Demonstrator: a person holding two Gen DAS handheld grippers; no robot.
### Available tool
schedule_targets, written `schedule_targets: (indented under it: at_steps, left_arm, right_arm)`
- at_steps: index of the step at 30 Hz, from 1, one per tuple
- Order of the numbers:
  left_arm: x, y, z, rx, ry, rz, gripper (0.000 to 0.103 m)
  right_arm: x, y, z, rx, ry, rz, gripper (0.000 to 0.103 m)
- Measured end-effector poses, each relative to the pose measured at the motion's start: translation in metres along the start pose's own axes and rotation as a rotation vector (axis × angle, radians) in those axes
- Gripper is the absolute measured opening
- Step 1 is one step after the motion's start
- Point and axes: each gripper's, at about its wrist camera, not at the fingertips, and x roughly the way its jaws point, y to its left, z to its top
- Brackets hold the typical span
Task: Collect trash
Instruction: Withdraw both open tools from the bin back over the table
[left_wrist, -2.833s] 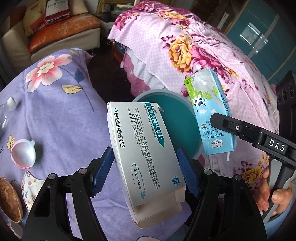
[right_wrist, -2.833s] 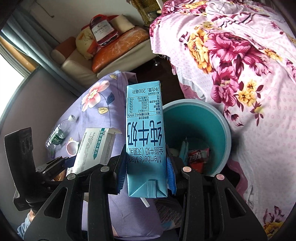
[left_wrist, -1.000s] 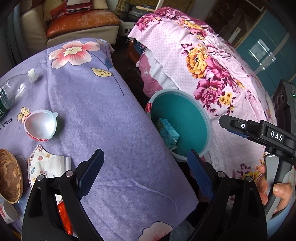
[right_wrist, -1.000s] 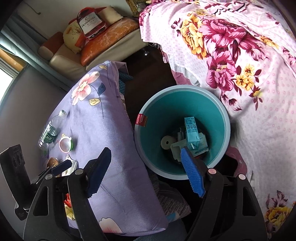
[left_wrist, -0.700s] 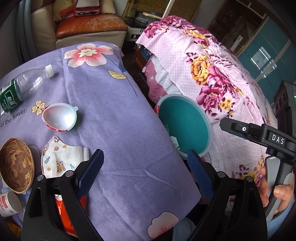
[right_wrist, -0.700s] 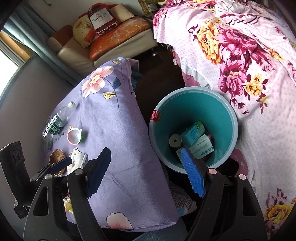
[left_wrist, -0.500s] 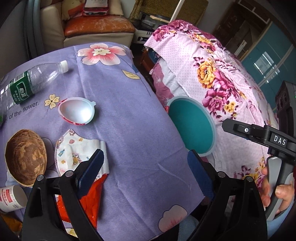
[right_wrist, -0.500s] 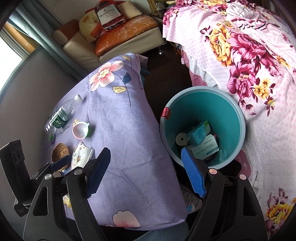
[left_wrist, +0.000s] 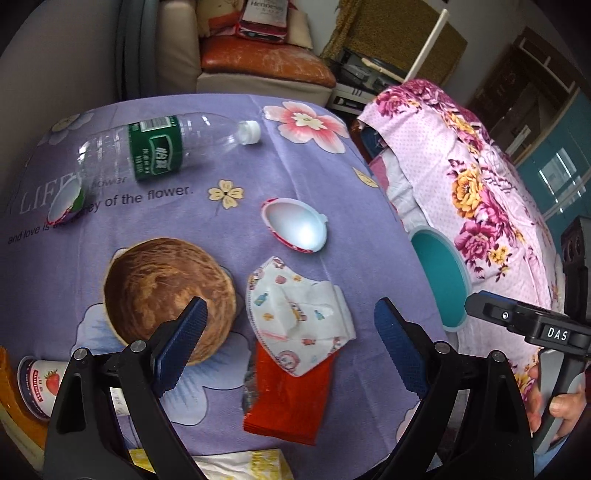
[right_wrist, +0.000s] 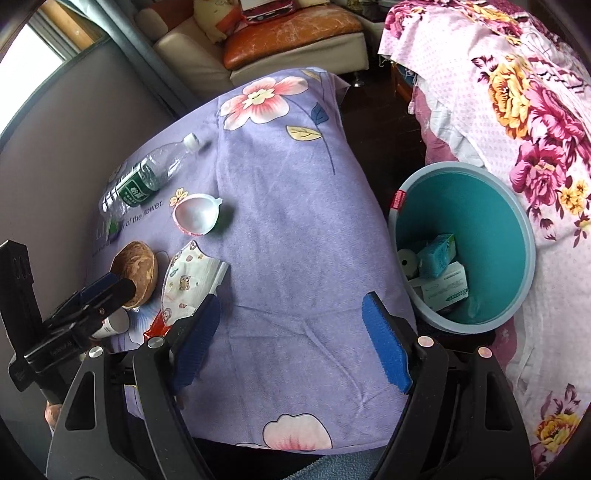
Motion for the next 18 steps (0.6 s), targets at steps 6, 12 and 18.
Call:
schedule_targets:
  at_steps: [6, 12, 18]
  left_arm:
    - [-0.005, 0.047, -0.002, -0.062, -0.006, 0.052, 0.092]
    - [-0.009, 0.086, -0.004, -0.129, -0.01, 0.076, 0.092]
    - [-0.005, 0.105, -0.005, -0.143, 0.0, 0.082, 0.092]
  right_arm:
    - [0.026, 0.034, -0.001, -0.058, 0.057, 0.0, 0.075]
    - [0.058, 0.067, -0.004, -0.105, 0.122, 0.011, 0.075]
    - [0.093, 0.099, -0.003, -0.146, 0.169, 0.0, 0.075]
